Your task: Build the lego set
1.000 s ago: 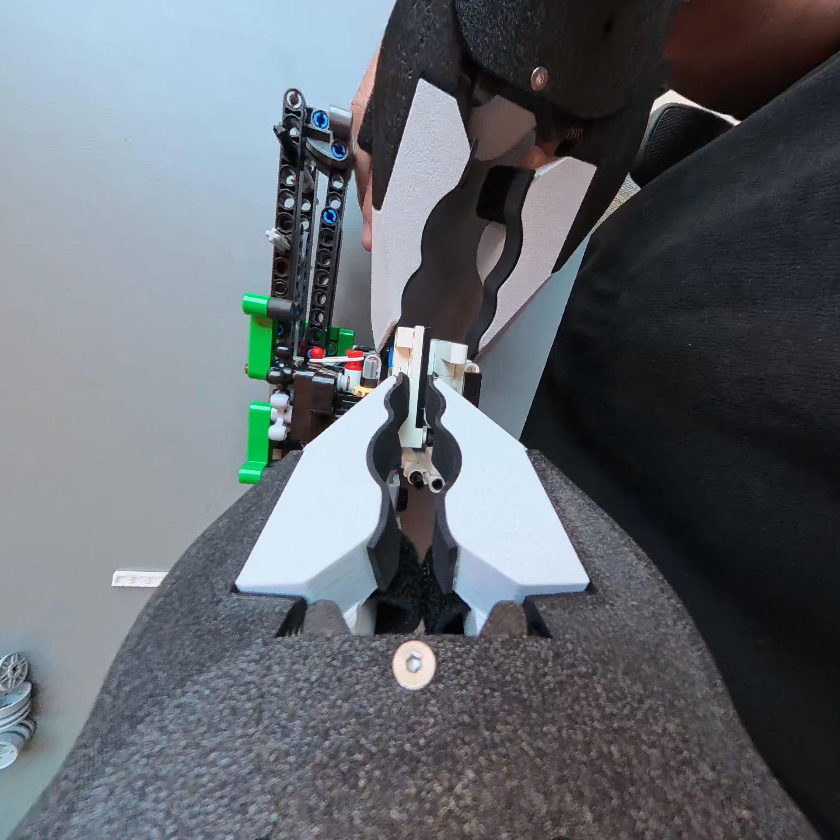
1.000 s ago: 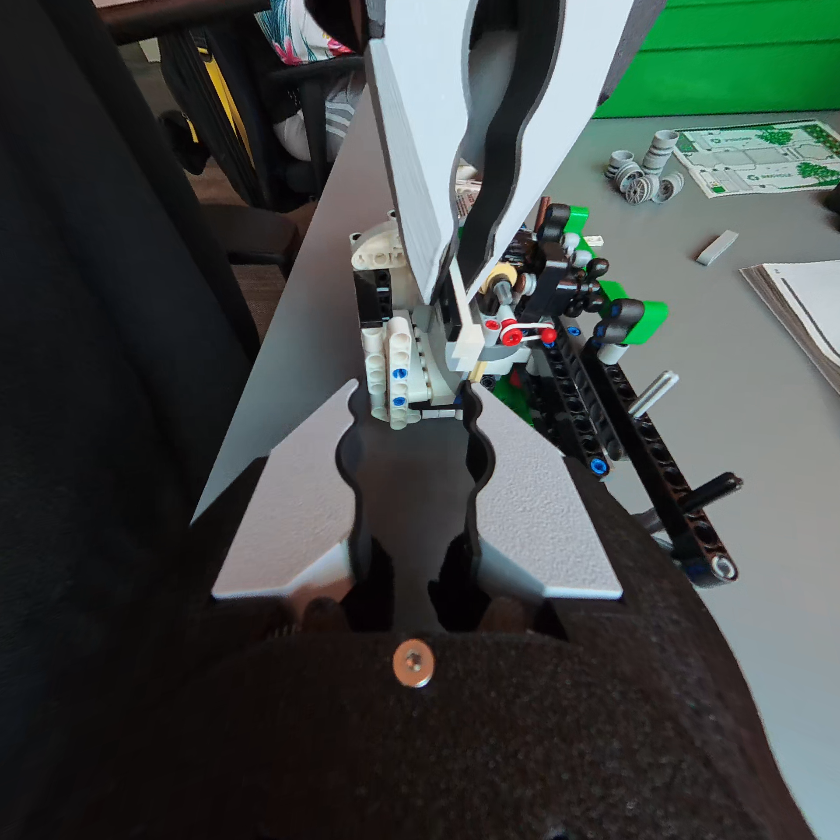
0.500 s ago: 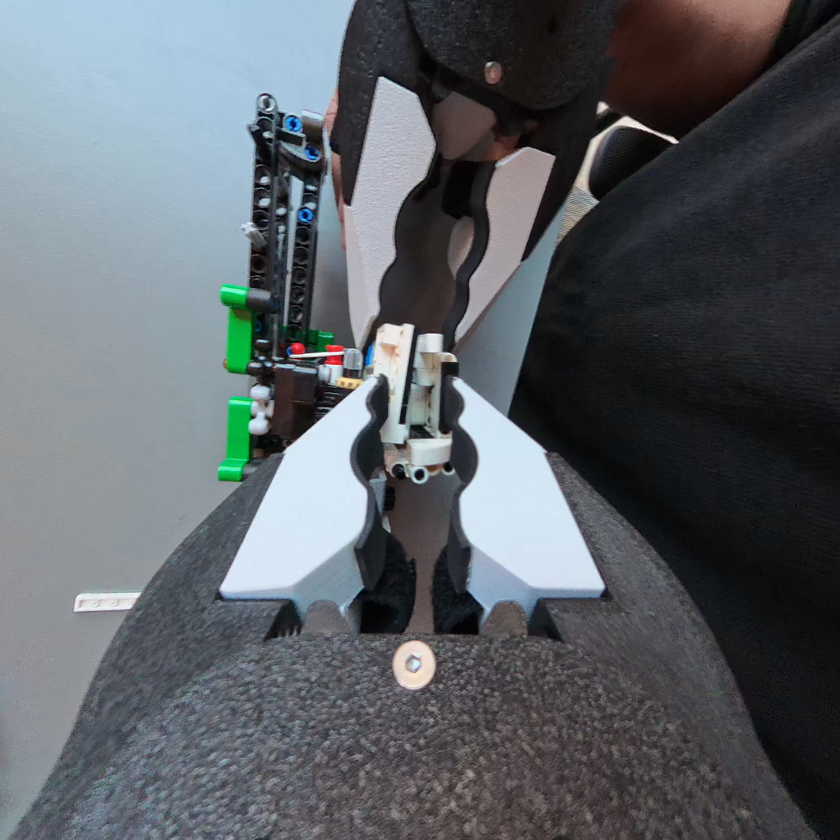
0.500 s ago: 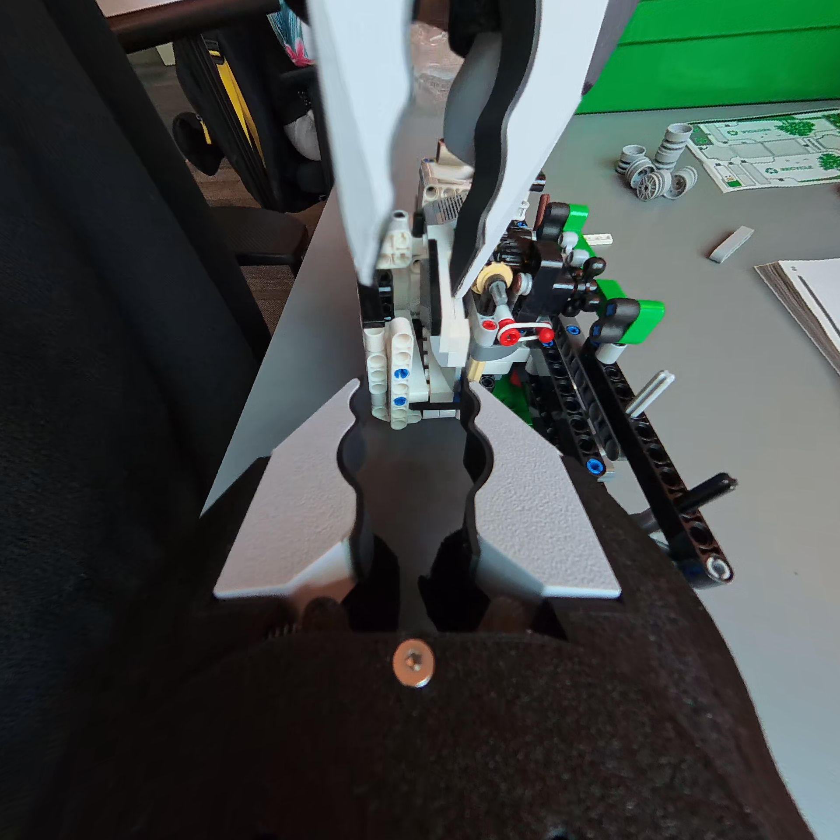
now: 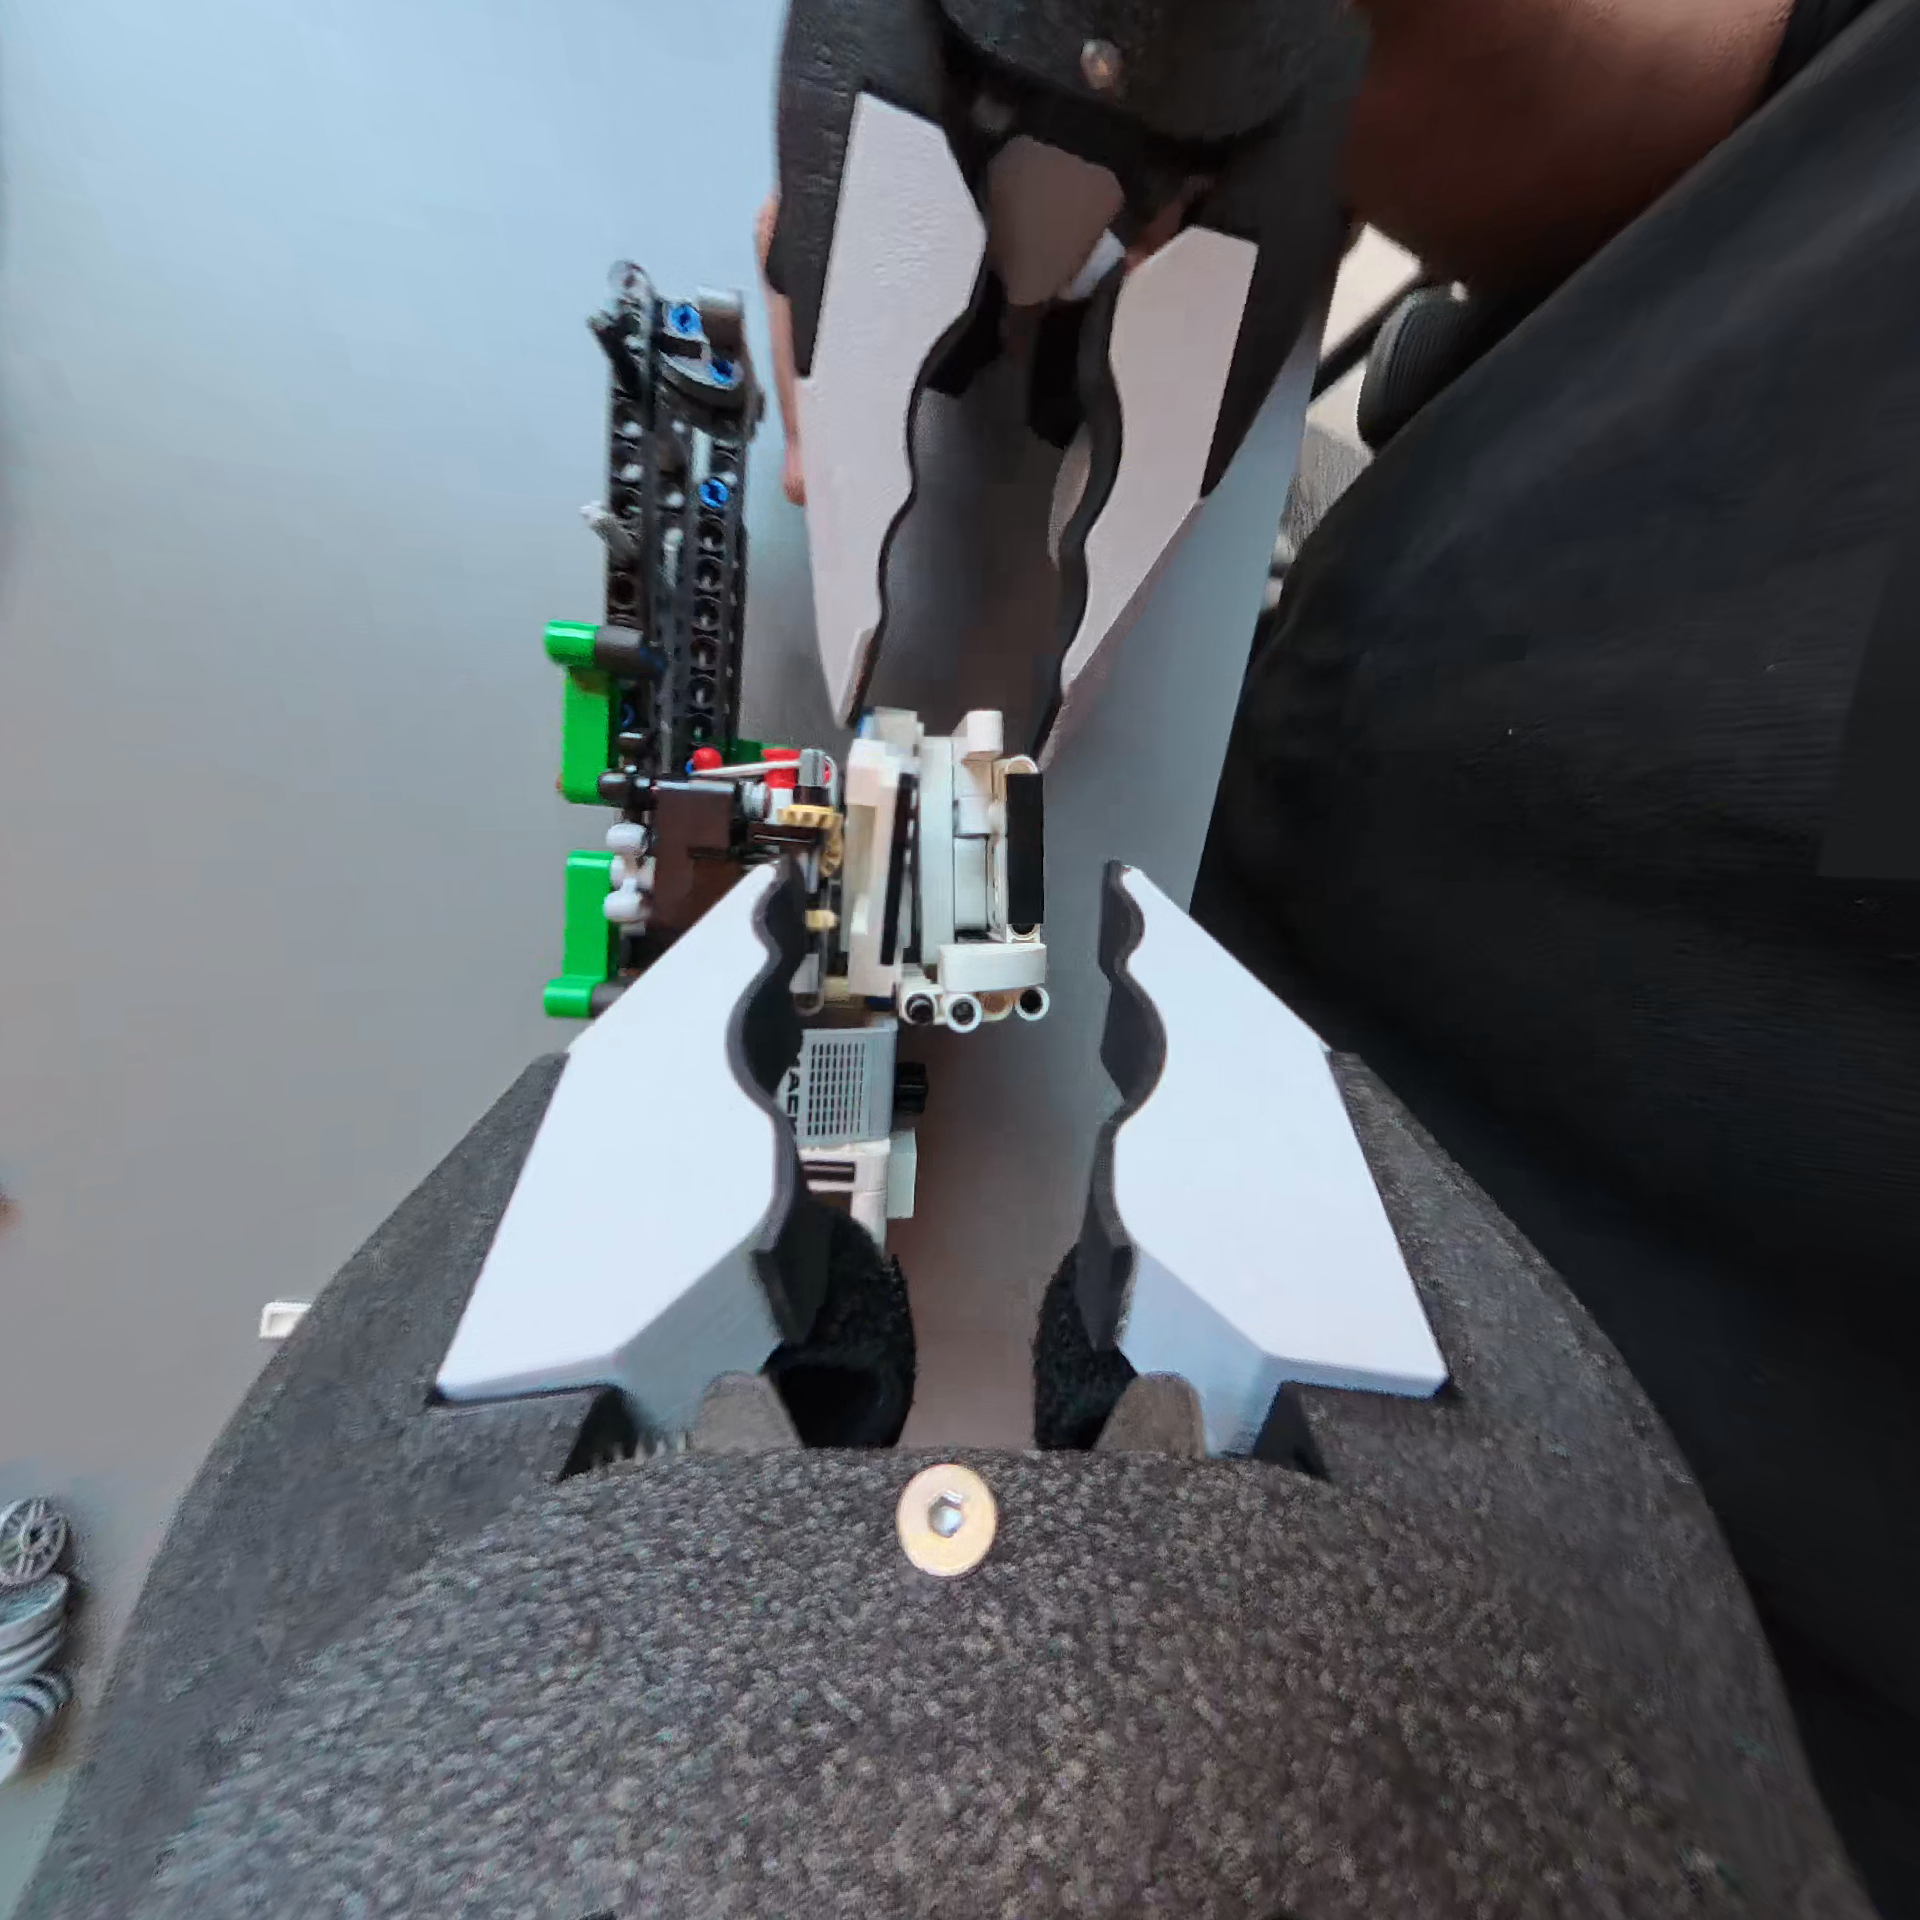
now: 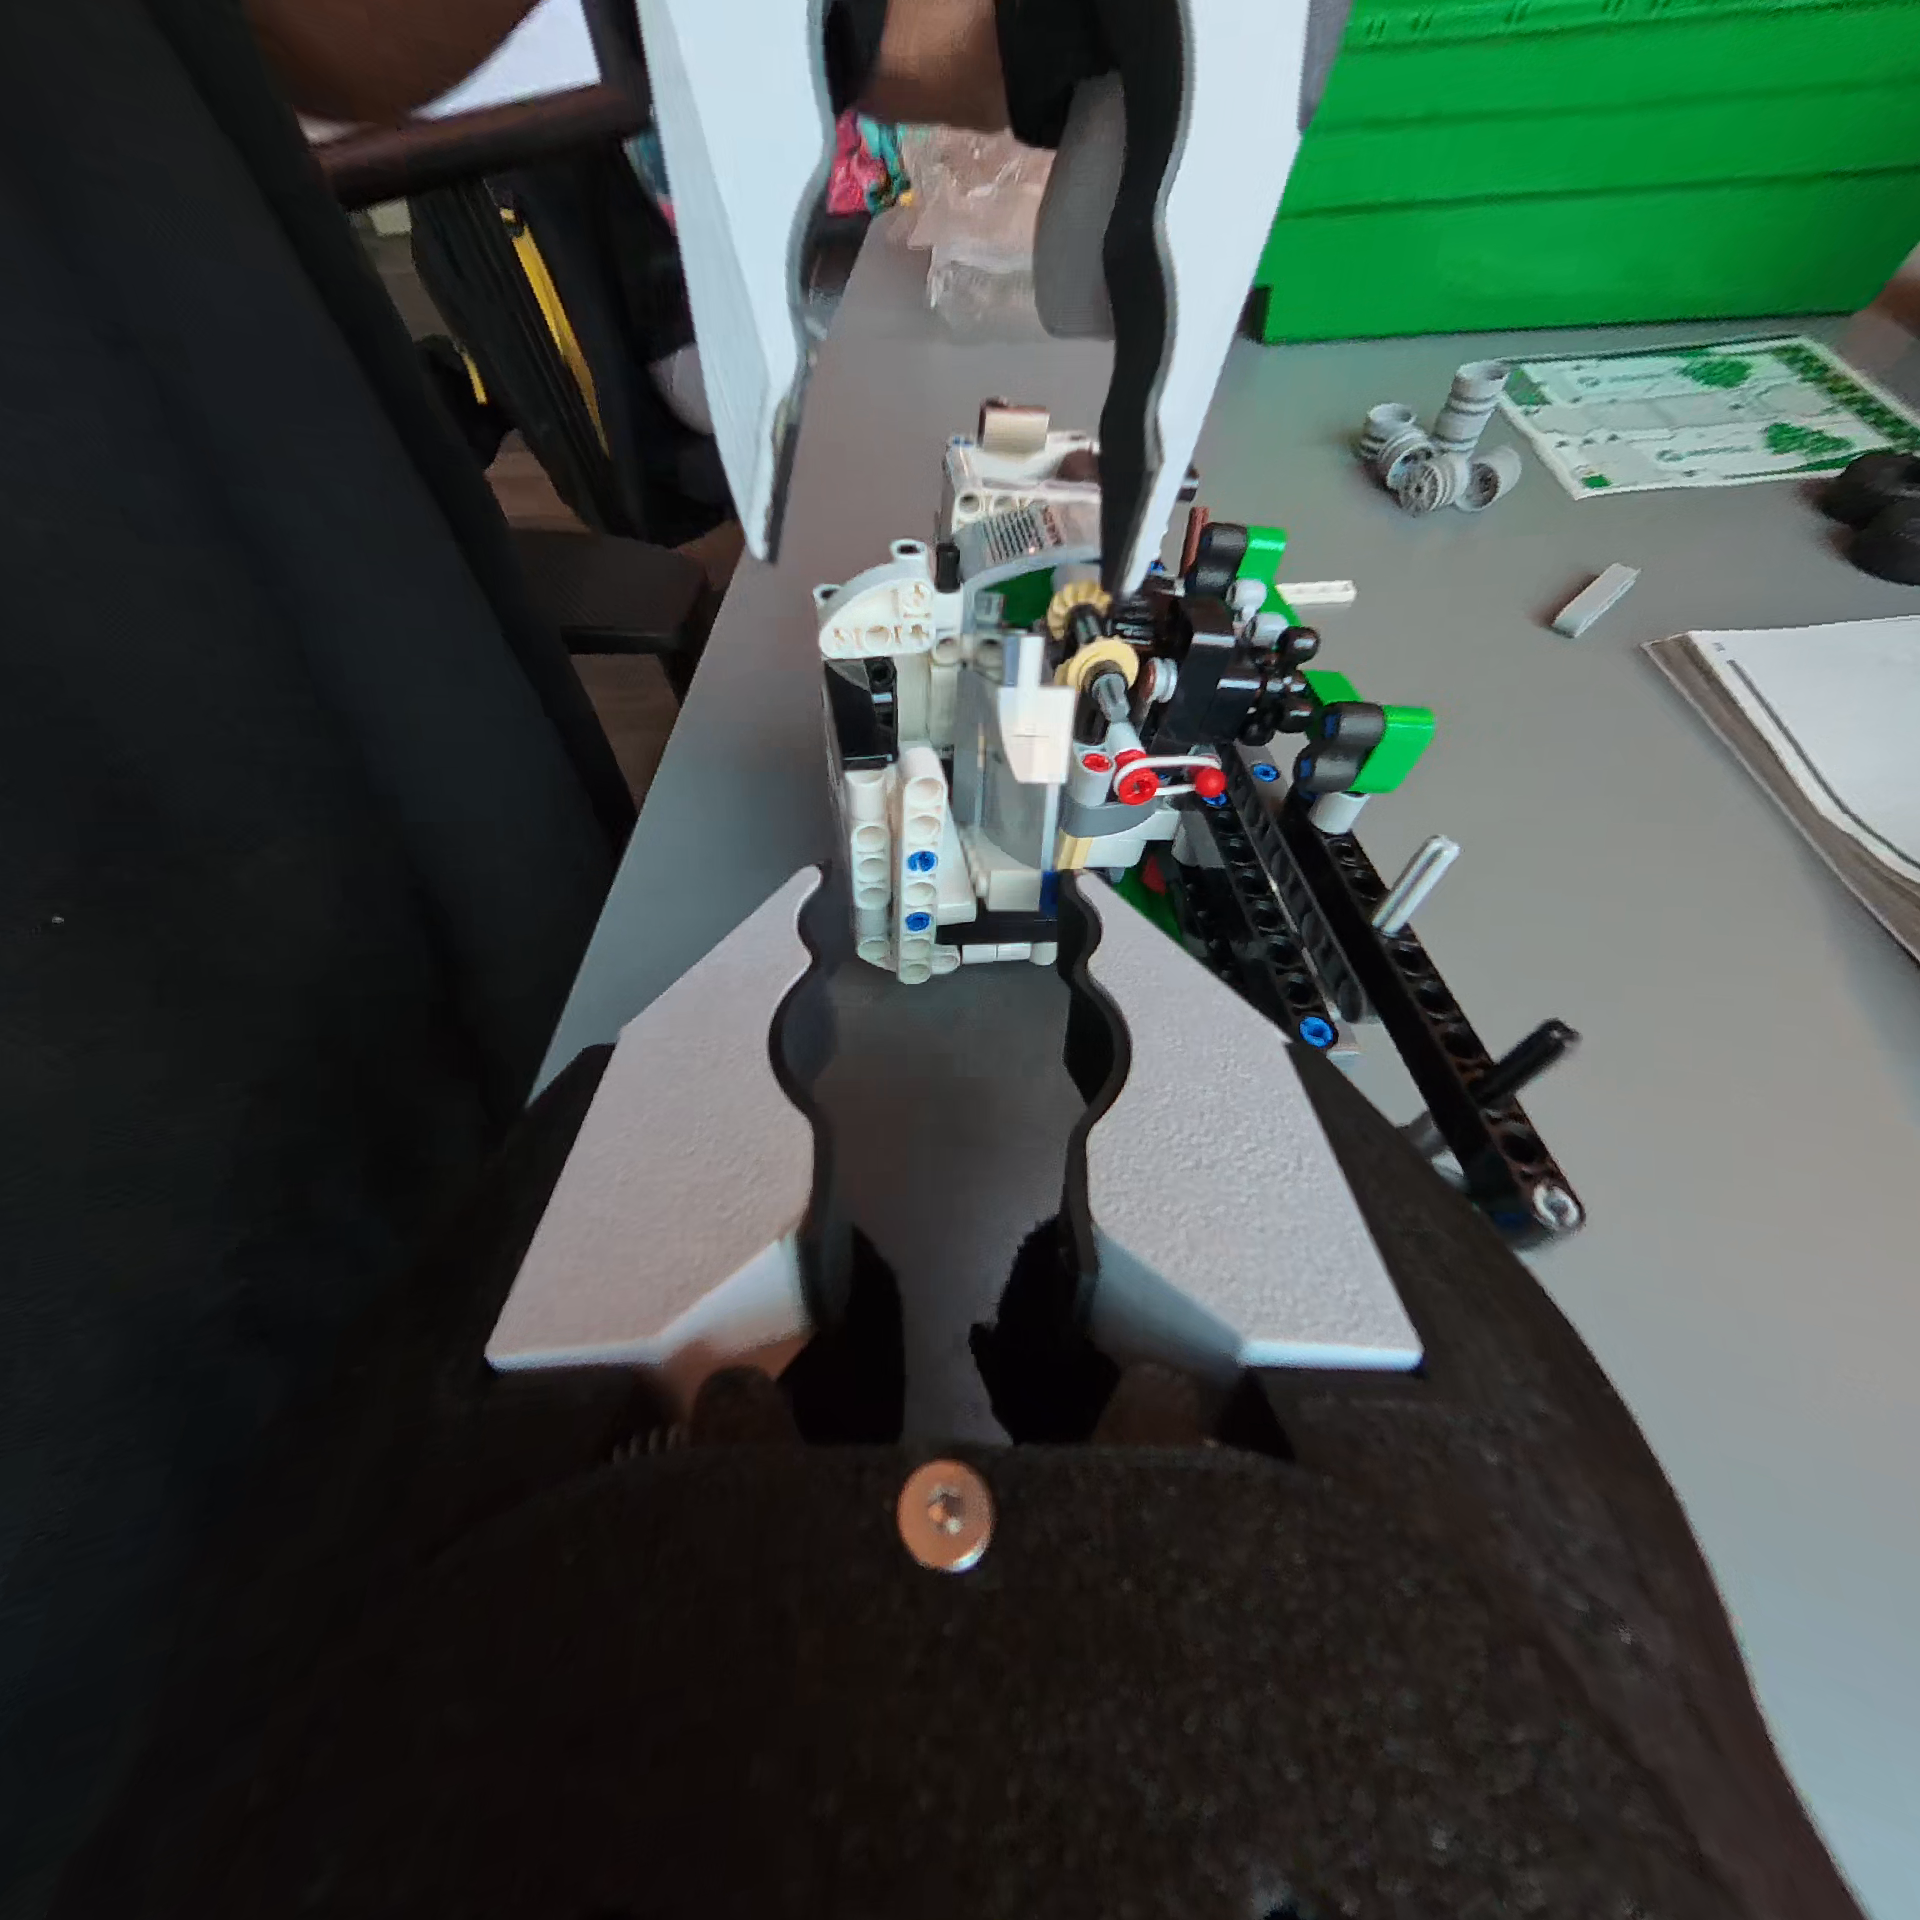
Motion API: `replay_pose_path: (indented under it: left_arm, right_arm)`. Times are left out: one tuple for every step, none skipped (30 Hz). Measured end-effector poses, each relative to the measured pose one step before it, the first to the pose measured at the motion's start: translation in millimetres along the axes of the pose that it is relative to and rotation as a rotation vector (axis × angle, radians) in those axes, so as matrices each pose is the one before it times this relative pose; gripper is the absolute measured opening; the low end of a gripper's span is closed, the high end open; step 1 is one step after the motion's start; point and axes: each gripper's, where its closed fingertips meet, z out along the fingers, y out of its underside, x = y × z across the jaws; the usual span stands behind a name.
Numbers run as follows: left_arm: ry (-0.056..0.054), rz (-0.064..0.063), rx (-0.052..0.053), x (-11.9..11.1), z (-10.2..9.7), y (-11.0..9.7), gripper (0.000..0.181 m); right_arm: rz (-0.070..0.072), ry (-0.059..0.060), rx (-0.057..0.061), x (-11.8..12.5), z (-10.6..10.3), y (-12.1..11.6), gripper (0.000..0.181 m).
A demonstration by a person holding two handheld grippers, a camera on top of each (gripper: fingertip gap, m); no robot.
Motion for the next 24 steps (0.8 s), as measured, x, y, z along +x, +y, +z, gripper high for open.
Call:
replay_pose_path:
  left_arm:
    - [-0.0186,-0.0028,0.0423,-0.04,-5.01,-1.60,0.059]
    - [-0.0278,0.0073,0.0429,-0.17,-5.38,-0.22,0.065]
    - [-0.0344,0.0112,0.0399,-0.66,-5.15,1.18,0.070]
    - [-0.0512,0.0108,0.0343,-3.36,-4.88,3.20,0.076]
    - [-0.0730,0.0099,0.0214,-7.56,-3.94,6.88,0.081]
    - [-0.0790,0.0121,0.0013,-9.34,-1.87,11.77,0.087]
    - [-0.0695,0.0123,-0.0075,-8.89,0.58,14.25,0.092]
    - [-0.0487,0.0042,0.0025,-6.89,2.71,13.18,0.094]
    - [-0.0190,-0.0081,0.0131,-3.74,3.59,10.80,0.096]
    - [0.0119,-0.0207,0.0216,0.13,3.72,7.19,0.097]
    - [0.0346,-0.0242,0.0377,2.71,3.84,2.85,0.099]
    - [0.0224,-0.0169,0.0459,0.22,3.50,-0.42,0.101]
    - [0.0085,-0.0024,0.0346,-2.14,2.67,-0.97,0.099]
    - [0.0157,0.0049,0.0221,-1.03,2.45,-1.06,0.097]
    - [0.0193,0.0076,0.0144,-0.44,2.04,-1.68,0.094]
    - [0.0220,0.0075,0.0091,-0.06,1.71,-1.63,0.091]
    - [0.0238,0.0079,0.0053,0.48,1.94,-1.48,0.089]
    - [0.0151,0.0071,-0.0034,-0.14,1.86,-0.53,0.088]
    - [0.0057,0.0006,-0.0019,-0.84,1.54,-1.04,0.089]
    - [0.0037,0.0004,0.0033,-0.74,1.21,-1.46,0.088]
    - [0.0027,0.0051,0.0114,-0.16,1.13,-1.75,0.082]
    - [-0.0070,0.0117,0.0022,-1.28,1.45,-0.03,0.081]
    - [0.0049,0.0026,-0.0123,0.15,2.30,1.65,0.082]
    - [0.0065,-0.0051,-0.0045,0.16,1.46,-0.20,0.083]
  right_arm:
    - [0.0079,0.0059,0.0111,-1.13,-4.97,-2.16,0.040]
    - [0.0043,0.0146,0.0036,-0.58,-4.64,-2.30,0.040]
    - [-0.0024,0.0188,0.0041,-1.12,-4.34,-3.02,0.039]
    - [-0.0101,0.0103,0.0056,-3.09,-3.67,-3.63,0.039]
    - [-0.0128,0.0077,0.0042,-3.77,-2.83,-3.75,0.038]
    - [-0.0145,0.0082,0.0048,-3.17,-1.90,-4.09,0.038]
    - [-0.0152,0.0032,-0.0016,-3.06,-0.19,-3.93,0.037]
    - [-0.0143,-0.0027,-0.0155,-2.96,1.39,-2.65,0.037]
    - [-0.0153,0.0008,-0.0260,-1.61,2.75,-1.53,0.038]
    - [-0.0218,0.0059,-0.0312,-0.78,3.46,-1.01,0.038]
    - [-0.0266,0.0110,-0.0355,-0.15,3.93,-0.40,0.038]
    - [-0.0294,0.0164,-0.0376,0.53,4.13,-0.68,0.038]
    - [-0.0306,0.0181,-0.0370,0.51,4.35,-1.46,0.037]
    - [-0.0354,0.0038,-0.0456,-1.82,4.94,-0.89,0.035]
    - [-0.0432,0.0075,-0.0638,-0.89,5.26,1.06,0.033]
    - [-0.0492,0.0245,-0.0764,2.76,4.73,2.81,0.031]
    - [-0.0476,0.0275,-0.0727,4.13,4.44,2.82,0.028]
    - [-0.0438,0.0082,-0.0642,2.06,4.35,1.67,0.027]
    - [-0.0275,-0.0341,-0.0477,-3.25,3.54,-0.28,0.024]
    - [-0.0006,-0.0648,-0.0393,-6.48,3.50,-0.61,0.019]
    - [0.0152,-0.0588,-0.0259,-4.61,3.71,-1.36,0.022]
    - [0.0141,-0.0505,-0.0201,-3.09,3.83,-0.34,0.024]
    - [0.0094,-0.0356,-0.0378,-1.02,4.07,2.94,0.025]
    - [0.0002,-0.0013,-0.0387,3.55,3.47,2.96,0.027]
